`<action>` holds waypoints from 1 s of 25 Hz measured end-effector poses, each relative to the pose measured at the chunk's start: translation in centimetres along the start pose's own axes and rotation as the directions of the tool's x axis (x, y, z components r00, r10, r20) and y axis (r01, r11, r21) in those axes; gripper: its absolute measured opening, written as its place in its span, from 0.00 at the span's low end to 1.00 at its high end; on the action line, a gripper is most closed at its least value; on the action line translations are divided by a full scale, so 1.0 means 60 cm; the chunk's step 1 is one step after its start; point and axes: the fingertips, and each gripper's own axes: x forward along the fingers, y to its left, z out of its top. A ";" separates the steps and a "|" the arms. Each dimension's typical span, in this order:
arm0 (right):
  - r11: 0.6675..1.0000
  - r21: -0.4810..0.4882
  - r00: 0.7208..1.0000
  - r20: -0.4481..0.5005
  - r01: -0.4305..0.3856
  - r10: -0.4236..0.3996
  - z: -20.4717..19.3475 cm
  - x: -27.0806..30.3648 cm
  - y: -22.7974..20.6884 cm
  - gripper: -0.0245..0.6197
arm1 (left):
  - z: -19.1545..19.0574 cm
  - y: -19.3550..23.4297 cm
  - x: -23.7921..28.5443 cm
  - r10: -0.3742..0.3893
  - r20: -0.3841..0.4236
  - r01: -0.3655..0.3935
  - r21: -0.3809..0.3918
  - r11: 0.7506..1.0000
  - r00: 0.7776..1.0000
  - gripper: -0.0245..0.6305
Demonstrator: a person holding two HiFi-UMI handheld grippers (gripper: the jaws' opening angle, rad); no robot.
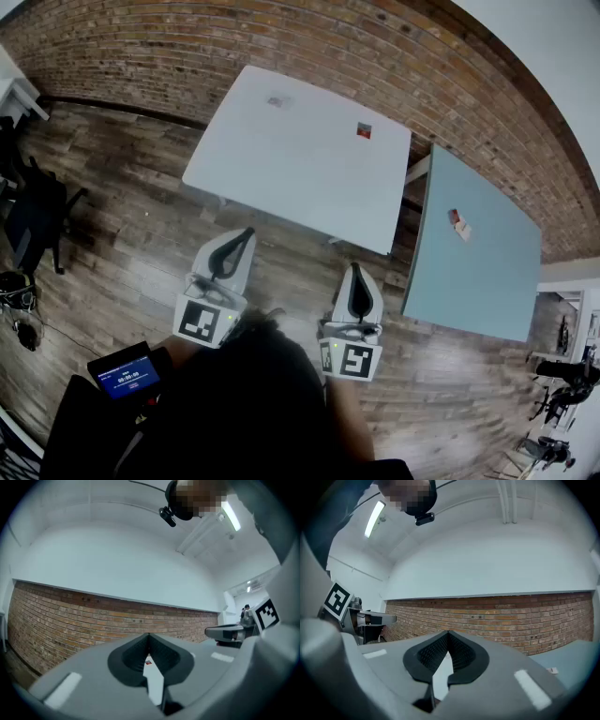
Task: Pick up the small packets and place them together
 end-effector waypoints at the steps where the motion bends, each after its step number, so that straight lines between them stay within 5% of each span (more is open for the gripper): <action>1: 1.000 -0.002 1.000 0.000 -0.007 0.007 0.000 -0.003 0.002 0.04 | 0.001 -0.002 -0.002 -0.003 -0.001 0.003 0.004 1.000 1.000 0.04; 25: 0.992 0.106 0.995 -0.067 -0.065 0.072 -0.061 -0.055 -0.069 0.04 | -0.033 -0.081 0.015 0.019 -0.032 -0.018 0.026 0.999 0.999 0.04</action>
